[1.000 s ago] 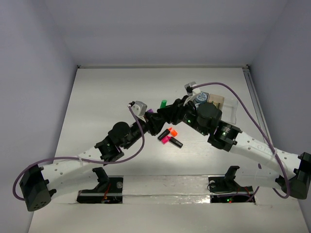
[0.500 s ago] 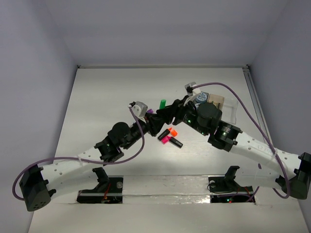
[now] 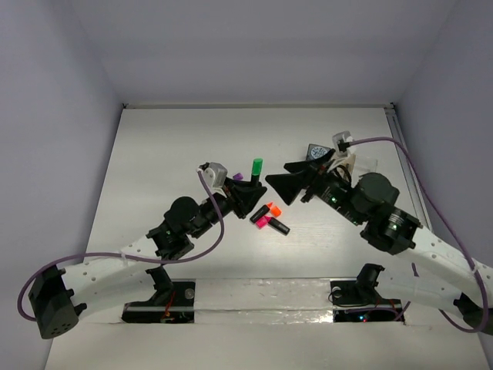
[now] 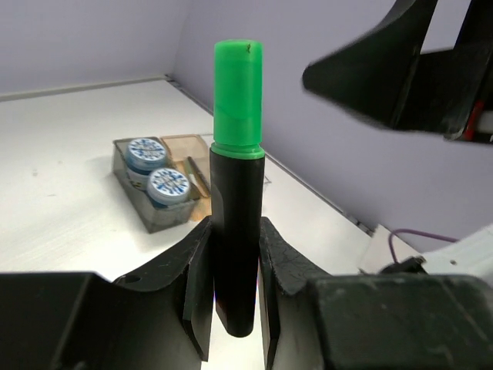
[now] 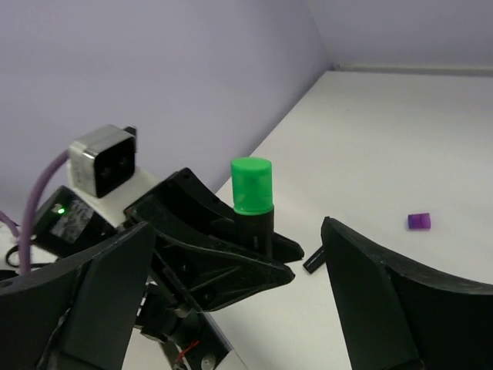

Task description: Sort the stationery into containers

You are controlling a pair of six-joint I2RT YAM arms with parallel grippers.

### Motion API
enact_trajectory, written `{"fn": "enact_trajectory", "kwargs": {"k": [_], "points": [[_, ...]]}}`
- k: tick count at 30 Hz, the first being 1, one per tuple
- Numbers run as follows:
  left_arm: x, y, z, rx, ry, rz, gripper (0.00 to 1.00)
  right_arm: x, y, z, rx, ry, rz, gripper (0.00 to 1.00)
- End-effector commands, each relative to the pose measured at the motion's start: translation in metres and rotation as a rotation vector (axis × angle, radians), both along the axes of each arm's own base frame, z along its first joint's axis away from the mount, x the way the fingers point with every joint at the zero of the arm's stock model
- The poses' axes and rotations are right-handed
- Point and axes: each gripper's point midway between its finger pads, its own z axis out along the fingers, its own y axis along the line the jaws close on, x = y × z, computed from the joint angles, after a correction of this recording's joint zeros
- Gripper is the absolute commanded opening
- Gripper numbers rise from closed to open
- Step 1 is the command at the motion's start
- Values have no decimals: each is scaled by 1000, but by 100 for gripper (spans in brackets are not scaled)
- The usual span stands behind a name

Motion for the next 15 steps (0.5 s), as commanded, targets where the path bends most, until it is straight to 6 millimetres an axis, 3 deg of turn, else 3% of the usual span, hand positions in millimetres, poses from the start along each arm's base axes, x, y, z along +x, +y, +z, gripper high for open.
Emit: {"fn": "enact_trajectory", "kwargs": {"k": [1,2,4,5,7,8,9,11,13,15], "points": [[-18,-4,24,-113,-38,-108,0,-15,-15,19,9,-92,25,96],[-19,-3,30,-142,-51,-126,0,-16,-18,16,-38,-113,24,97],[-26,-9,21,-153,-44,-204,0,-16,-26,22,-59,-159,3,100],[-25,-5,29,-204,-46,-216,0,-13,-30,23,-81,-187,-17,100],[-30,-7,18,-213,-28,-285,0,-13,-33,26,-95,-221,-17,100],[-36,-4,30,-279,-35,-321,0,-12,-34,27,-108,-242,-16,100],[-39,-3,25,-279,-29,-354,0,-17,-30,30,-108,-268,30,100],[-48,0,37,-345,-40,-414,0,-16,-23,29,-121,-285,59,100],[-58,0,35,-362,-31,-479,0,-24,-13,28,-129,-303,128,100],[-68,3,43,-415,-31,-536,0,-14,-11,33,-113,-318,106,100]]}}
